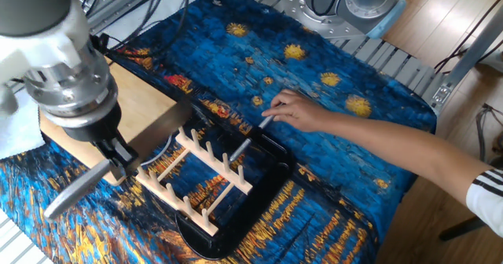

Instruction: Put the knife on the knife rack

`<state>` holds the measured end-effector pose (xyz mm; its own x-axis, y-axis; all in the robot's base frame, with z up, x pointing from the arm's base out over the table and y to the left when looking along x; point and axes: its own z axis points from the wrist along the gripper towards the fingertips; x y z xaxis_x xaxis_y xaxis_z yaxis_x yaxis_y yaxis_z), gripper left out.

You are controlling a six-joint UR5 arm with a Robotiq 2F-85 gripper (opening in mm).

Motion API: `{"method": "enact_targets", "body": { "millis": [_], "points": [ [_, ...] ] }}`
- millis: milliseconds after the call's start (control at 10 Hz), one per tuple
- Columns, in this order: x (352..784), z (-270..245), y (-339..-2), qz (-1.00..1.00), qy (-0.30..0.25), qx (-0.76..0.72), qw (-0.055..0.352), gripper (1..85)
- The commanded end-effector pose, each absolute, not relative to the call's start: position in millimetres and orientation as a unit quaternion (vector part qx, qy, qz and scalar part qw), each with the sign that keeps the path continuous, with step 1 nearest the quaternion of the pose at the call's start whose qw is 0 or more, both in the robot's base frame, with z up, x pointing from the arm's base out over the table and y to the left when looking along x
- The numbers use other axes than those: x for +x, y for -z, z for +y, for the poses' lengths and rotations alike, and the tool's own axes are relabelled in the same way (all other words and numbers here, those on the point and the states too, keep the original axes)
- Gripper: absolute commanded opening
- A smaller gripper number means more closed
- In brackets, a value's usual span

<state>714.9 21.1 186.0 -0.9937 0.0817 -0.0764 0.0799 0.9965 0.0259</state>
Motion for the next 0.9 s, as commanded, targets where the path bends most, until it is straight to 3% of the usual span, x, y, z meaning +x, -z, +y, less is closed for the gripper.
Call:
{"method": "enact_targets", "body": {
  "millis": [0, 800],
  "points": [
    [713, 21, -168, 0.998, -0.013, 0.026, 0.050, 1.0],
    [708, 18, -132, 0.997, -0.014, 0.027, 0.076, 1.0]
  ]
}}
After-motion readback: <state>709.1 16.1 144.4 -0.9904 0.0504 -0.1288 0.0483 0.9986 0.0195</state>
